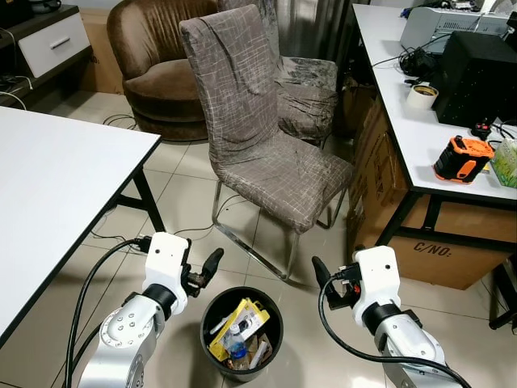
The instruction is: Picking trash to rubbish bin
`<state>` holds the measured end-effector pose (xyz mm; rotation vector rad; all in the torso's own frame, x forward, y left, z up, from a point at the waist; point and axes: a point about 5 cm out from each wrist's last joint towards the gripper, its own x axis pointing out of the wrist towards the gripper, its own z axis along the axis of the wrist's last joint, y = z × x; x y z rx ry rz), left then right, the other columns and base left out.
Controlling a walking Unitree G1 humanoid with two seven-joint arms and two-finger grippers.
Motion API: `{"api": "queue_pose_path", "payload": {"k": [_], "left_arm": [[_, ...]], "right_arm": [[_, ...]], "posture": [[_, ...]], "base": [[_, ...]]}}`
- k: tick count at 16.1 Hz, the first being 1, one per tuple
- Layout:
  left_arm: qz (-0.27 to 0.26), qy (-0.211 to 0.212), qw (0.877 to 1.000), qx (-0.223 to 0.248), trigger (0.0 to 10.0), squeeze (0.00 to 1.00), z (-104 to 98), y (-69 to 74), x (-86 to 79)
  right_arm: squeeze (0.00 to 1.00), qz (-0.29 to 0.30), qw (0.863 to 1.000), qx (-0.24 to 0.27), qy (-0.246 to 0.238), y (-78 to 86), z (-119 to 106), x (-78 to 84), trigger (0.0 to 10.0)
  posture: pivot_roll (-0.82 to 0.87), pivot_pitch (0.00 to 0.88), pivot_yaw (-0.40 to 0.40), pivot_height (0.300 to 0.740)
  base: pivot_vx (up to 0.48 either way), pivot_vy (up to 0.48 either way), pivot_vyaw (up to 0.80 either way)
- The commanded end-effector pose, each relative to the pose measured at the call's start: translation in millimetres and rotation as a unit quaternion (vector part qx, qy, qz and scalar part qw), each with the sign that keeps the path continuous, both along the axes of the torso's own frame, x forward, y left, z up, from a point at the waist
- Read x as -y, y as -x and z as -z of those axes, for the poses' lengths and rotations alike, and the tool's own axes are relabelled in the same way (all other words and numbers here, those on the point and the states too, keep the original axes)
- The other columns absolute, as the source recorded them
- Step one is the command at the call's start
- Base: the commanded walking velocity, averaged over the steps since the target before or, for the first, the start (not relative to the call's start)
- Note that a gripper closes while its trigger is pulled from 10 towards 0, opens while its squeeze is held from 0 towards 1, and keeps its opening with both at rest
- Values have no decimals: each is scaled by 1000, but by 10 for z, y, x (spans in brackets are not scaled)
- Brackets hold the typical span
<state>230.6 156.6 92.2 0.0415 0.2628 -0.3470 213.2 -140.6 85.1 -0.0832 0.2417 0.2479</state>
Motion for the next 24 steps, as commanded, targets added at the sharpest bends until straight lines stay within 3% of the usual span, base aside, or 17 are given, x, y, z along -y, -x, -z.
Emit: {"api": "queue_pose_path", "payload": {"k": [1,15,19,24], "left_arm": [[1,0,1000,8,10000,0,-55,-15,26],[-14,-15,1000,15,10000,0,-94,7,-56],[-42,-21,999,19,10000,0,-112,5,-120],[-75,-35,995,61,10000,0,-221,21,-195]], "right_arm": [[0,-5,1000,-9,11,-13,29,-1,10000],[0,-9,1000,8,7,-114,31,-61,10000],[0,3,1000,20,19,-167,47,-92,10000],[0,0,999,50,12,-243,-53,-88,10000]], "posture": [[-63,0,-24,740],[-23,0,-44,740],[-4,0,-42,740],[13,0,-52,740]], "base": [[-304,0,0],[-303,0,0],[0,0,0],[0,0,0]]}}
